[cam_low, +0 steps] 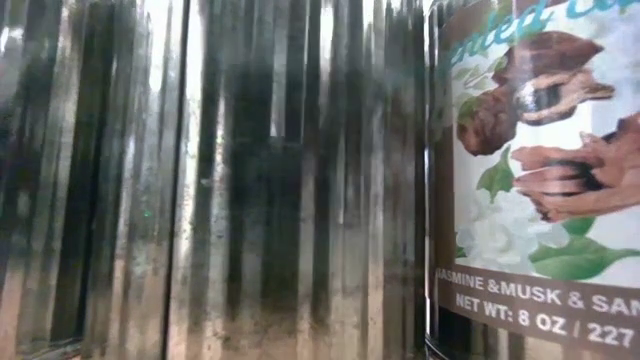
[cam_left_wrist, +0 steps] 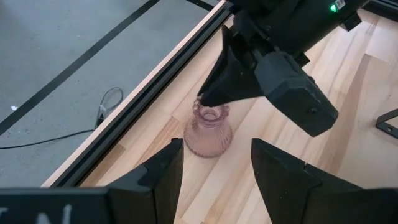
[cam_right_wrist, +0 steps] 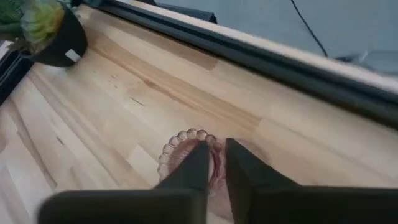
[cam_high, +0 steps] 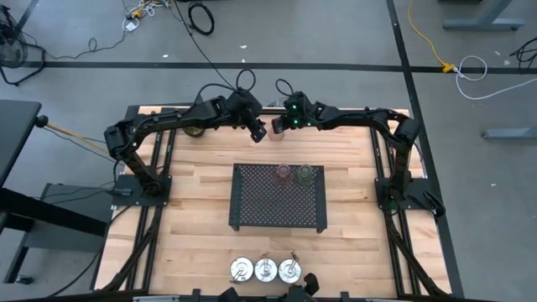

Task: Pick & Place candle stick holders
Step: Put the pink glass candle holder on the shelf

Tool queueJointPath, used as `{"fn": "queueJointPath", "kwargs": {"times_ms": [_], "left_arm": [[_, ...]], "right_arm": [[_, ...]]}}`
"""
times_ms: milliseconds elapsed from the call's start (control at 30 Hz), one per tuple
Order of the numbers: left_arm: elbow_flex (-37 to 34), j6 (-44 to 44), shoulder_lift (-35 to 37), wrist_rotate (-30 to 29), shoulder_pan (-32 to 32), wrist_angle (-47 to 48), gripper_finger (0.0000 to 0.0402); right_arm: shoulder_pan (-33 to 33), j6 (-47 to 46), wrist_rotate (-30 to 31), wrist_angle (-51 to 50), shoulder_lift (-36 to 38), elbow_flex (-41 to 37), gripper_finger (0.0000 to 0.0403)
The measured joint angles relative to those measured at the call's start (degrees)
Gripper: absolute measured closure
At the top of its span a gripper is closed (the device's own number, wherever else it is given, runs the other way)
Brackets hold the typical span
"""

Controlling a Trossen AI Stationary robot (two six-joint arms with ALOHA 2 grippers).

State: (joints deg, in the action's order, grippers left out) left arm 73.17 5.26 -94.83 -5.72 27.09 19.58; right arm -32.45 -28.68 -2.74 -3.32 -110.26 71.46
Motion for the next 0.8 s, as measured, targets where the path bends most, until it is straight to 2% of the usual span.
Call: {"fn": "queueJointPath", "kwargs": {"times_ms": [100,267,800], "left_arm": [[0.0,0.0,0.0,0.0,0.0,0.0,0.0209],[0.0,0.0,0.0,0.0,0.0,0.0,0.0209],[0.0,-1.8,0.0,0.0,0.1,0.1,0.0209]], "right_arm": [[0.0,2.2,0.9,-2.4,0.0,2.6,0.0392],[-0.1,2.7,0.6,-4.0,0.0,4.2,0.0397],[0.6,2.2,-6.0,-5.9,1.8,4.4,0.0402]]}}
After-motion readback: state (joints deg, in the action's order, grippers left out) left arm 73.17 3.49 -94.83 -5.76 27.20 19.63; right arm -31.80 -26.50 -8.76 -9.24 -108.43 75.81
